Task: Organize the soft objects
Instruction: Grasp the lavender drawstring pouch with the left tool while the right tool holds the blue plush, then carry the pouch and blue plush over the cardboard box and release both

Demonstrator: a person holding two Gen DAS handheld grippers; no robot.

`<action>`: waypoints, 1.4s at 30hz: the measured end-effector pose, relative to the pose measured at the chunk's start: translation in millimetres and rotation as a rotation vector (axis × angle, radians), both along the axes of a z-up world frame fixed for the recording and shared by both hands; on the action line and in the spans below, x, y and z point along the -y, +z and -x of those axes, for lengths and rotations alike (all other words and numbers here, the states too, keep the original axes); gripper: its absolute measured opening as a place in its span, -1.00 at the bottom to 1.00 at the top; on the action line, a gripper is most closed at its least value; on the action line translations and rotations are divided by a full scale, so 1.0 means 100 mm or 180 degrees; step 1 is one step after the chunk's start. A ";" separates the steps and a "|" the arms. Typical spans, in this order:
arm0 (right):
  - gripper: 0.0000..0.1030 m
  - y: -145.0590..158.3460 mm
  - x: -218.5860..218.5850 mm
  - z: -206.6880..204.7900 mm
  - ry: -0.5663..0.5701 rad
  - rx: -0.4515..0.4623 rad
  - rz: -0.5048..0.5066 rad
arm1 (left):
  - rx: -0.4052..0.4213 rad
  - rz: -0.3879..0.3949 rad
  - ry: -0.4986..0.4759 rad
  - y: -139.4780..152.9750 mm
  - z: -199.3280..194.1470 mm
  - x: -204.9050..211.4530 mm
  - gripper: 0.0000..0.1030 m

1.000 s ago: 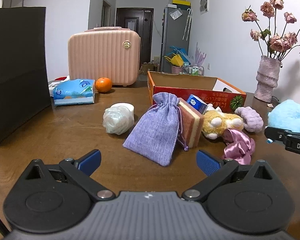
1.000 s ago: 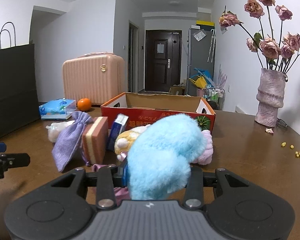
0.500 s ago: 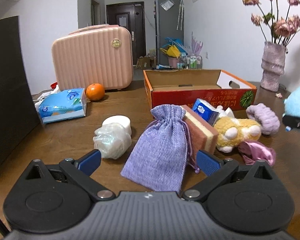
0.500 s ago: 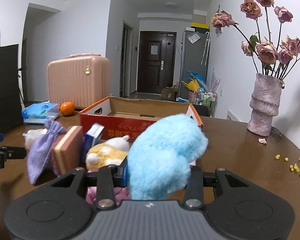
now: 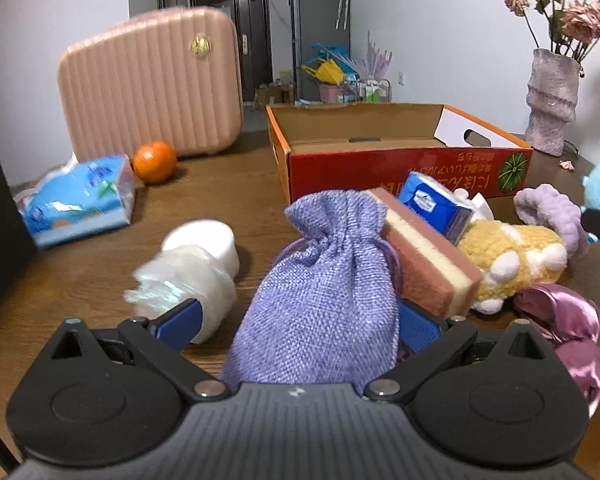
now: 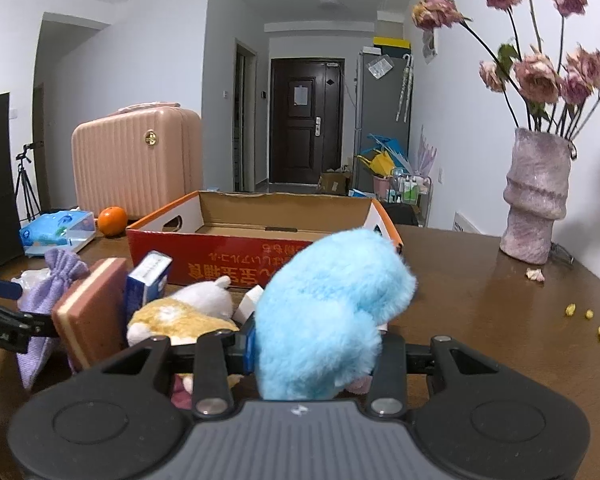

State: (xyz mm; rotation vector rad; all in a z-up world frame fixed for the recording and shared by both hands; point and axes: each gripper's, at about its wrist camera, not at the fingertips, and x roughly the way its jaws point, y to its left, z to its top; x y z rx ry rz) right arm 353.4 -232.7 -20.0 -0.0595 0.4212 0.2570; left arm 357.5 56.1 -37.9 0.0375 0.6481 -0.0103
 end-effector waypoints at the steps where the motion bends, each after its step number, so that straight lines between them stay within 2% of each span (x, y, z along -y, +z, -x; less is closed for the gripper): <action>1: -0.25 -0.02 0.01 -0.01 -0.0014 -0.0012 -0.0019 | -0.0039 0.0046 -0.0014 -0.02 -0.04 -0.02 1.00; 5: -0.25 -0.08 0.06 -0.04 -0.0045 -0.0065 -0.0090 | -0.0136 0.0176 -0.0050 -0.10 -0.12 -0.11 1.00; 8: -0.25 -0.10 0.08 -0.05 -0.0053 -0.0074 -0.0117 | -0.0136 0.0174 -0.0015 -0.11 -0.14 -0.12 0.98; 16: -0.25 -0.13 0.08 -0.06 -0.0058 -0.0077 -0.0101 | -0.0148 0.0056 -0.0122 -0.14 -0.13 -0.05 0.28; 22: -0.25 -0.14 0.04 -0.03 -0.0047 -0.0030 -0.0055 | -0.0055 -0.0014 -0.0098 -0.11 -0.09 -0.02 0.01; 33: -0.25 -0.10 0.04 0.06 -0.0070 0.0101 -0.0048 | 0.0271 -0.0018 0.0050 0.06 0.20 0.01 -0.06; 42: -0.25 -0.03 0.00 0.21 -0.0004 0.0207 -0.0102 | 0.0585 0.0135 0.0153 0.25 0.51 0.03 -0.06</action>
